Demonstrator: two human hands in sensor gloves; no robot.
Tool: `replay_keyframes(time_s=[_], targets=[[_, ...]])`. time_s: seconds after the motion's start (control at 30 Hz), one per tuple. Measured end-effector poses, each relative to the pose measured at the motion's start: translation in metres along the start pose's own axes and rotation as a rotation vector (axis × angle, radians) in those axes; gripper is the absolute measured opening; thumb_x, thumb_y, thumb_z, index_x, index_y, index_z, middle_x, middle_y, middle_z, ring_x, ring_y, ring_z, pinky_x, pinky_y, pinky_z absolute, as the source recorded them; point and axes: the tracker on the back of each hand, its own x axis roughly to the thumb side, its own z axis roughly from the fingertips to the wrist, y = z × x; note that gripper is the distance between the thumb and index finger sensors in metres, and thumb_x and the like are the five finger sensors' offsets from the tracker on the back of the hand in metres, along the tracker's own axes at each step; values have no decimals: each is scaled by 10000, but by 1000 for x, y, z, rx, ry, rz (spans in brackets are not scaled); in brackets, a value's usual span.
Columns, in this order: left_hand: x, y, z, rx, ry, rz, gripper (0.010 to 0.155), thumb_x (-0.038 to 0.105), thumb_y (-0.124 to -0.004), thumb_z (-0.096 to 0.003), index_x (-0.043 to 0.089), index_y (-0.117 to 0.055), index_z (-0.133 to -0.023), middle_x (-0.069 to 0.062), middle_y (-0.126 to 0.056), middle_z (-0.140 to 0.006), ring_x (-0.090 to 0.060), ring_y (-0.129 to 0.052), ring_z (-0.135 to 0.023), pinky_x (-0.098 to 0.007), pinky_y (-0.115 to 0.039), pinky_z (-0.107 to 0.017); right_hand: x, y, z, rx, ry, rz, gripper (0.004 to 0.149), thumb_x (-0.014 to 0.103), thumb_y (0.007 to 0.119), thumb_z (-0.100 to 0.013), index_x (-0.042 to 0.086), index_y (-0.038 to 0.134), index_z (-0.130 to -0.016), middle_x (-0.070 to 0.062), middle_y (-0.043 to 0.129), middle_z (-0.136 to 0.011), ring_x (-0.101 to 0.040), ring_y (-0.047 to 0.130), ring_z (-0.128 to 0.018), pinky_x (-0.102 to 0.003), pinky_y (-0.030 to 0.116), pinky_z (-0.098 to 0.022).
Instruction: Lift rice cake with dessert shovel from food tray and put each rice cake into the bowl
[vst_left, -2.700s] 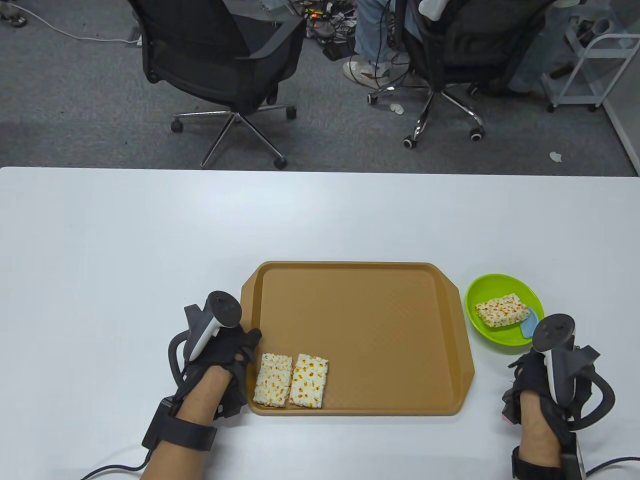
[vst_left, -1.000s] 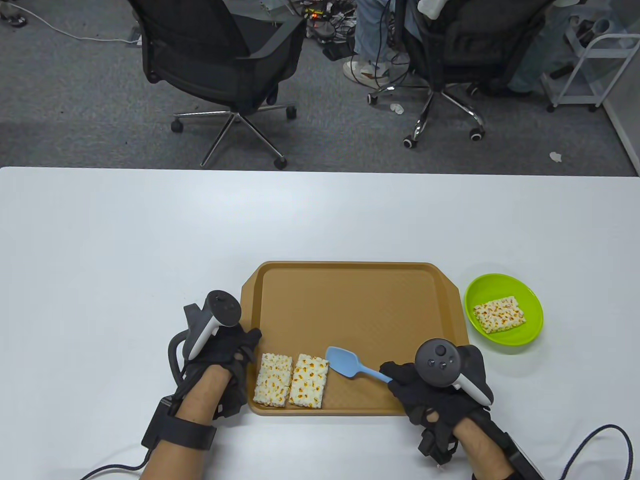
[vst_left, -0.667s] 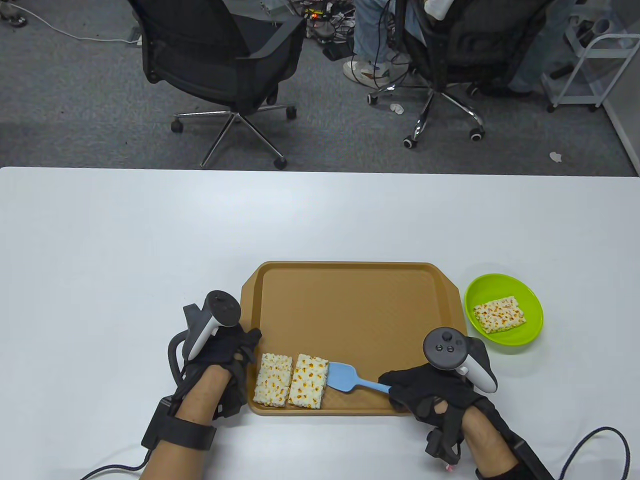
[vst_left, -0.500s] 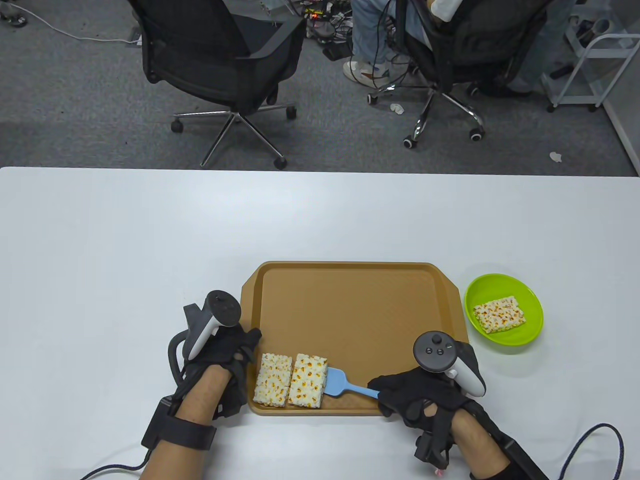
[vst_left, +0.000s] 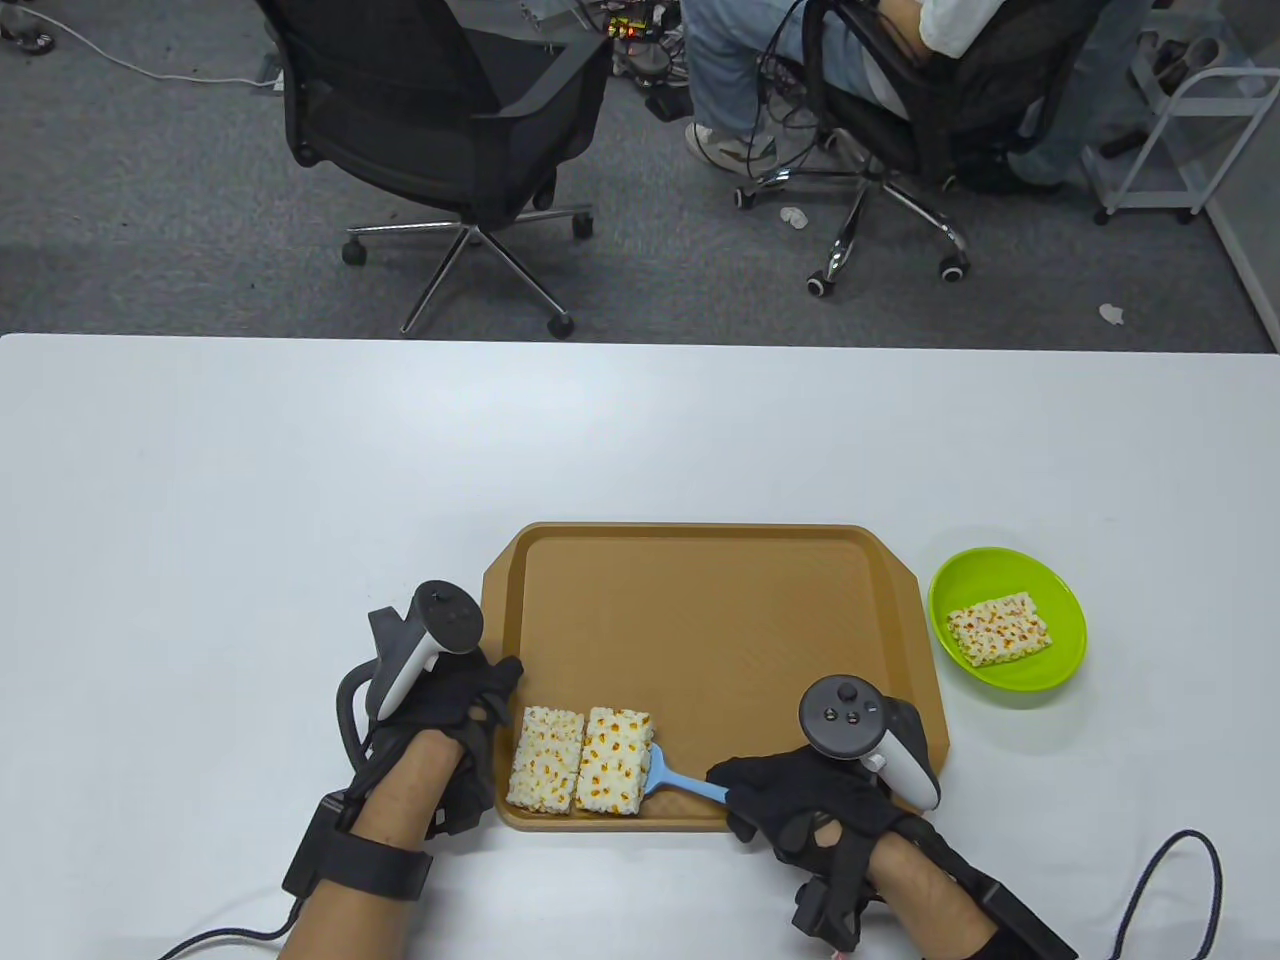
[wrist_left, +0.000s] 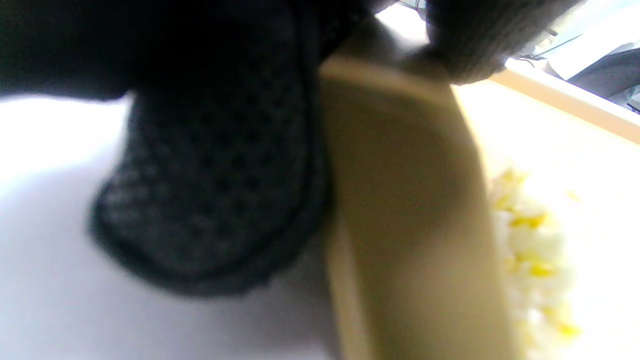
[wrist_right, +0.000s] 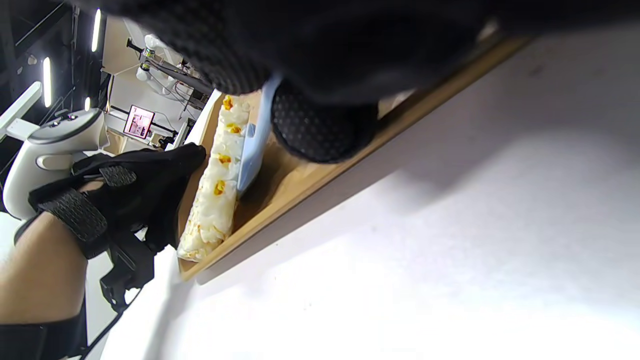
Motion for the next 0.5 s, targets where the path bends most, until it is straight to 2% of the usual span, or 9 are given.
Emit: replay_keyframes(time_s=[0.27, 0.5], targets=[[0, 0, 0, -4, -1, 3, 750, 543, -742, -476, 22, -540, -974, -104, -1051, -460, -226, -1131, -148, -371, -921, -33, -2, -24, 13, -52, -2, -100, 528, 331, 718, -381, 115, 799, -856, -92, 973, -567, -89, 936, -7, -284, 883, 24], [0, 0, 0, -3, -1, 2, 748, 543, -742, -476, 22, -541, -974, -103, -1051, -460, -225, -1131, -147, -371, -921, -34, -14, -66, 39, -216, 22, -249, 525, 330, 721, -384, 110, 803, -853, -95, 975, -563, -90, 939, -14, -290, 887, 11]])
